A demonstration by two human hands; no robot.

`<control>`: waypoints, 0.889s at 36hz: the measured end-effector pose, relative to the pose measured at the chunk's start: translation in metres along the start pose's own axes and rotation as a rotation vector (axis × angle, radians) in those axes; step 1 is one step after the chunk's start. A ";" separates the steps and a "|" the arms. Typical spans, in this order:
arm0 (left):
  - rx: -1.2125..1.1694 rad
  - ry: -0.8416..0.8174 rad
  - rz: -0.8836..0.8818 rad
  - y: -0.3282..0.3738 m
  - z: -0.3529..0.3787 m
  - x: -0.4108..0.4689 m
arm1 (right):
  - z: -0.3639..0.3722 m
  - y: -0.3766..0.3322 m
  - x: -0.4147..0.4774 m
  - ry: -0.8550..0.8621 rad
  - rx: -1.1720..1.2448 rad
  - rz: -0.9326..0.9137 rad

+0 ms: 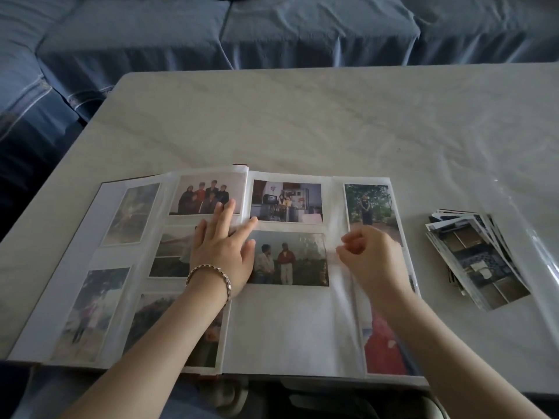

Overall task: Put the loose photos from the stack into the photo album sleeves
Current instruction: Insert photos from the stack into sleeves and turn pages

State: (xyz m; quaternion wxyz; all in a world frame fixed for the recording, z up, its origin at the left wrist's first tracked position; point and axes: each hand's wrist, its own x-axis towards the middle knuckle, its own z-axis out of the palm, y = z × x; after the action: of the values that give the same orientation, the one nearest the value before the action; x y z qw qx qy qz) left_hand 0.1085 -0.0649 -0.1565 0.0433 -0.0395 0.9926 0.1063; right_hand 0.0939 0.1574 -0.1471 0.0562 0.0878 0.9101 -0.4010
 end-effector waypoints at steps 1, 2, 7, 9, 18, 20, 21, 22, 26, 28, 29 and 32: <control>0.008 -0.006 -0.001 0.000 0.000 0.000 | 0.003 -0.003 -0.005 0.076 -0.139 -0.097; 0.015 -0.012 -0.002 0.000 0.000 0.000 | 0.008 -0.006 -0.010 0.133 -0.199 -0.228; 0.020 0.007 0.001 0.001 0.000 0.000 | 0.034 -0.016 -0.026 -0.189 -0.311 -0.708; 0.023 0.007 -0.001 0.001 0.001 0.000 | 0.042 -0.009 -0.024 -0.301 -0.436 -0.749; 0.140 -0.009 -0.019 0.007 0.000 -0.001 | -0.006 0.023 -0.017 -0.149 -0.401 -0.528; 0.185 0.011 0.027 0.013 0.001 -0.003 | -0.026 0.034 -0.018 -0.053 -0.381 -0.490; 0.189 0.019 0.066 0.017 0.001 -0.005 | -0.036 0.041 -0.018 -0.018 -0.384 -0.463; 0.179 0.018 0.106 0.022 0.002 -0.007 | -0.046 0.048 -0.018 0.006 -0.391 -0.426; 0.105 -0.062 0.263 0.040 0.011 -0.017 | -0.080 0.076 -0.013 0.057 -0.421 -0.194; 0.073 -0.101 0.307 0.045 0.015 -0.021 | -0.093 0.087 -0.008 0.046 -0.485 -0.091; 0.069 -0.108 0.324 0.046 0.016 -0.022 | -0.098 0.092 -0.006 0.039 -0.517 -0.053; 0.053 -0.115 0.353 0.049 0.017 -0.023 | -0.107 0.100 -0.004 0.055 -0.586 0.016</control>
State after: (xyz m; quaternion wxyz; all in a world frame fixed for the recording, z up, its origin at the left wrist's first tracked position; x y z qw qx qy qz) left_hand 0.1280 -0.0124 -0.1608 0.0817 0.1426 0.9825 0.0880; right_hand 0.1146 0.3026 -0.1468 0.0579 0.0858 0.9876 -0.1179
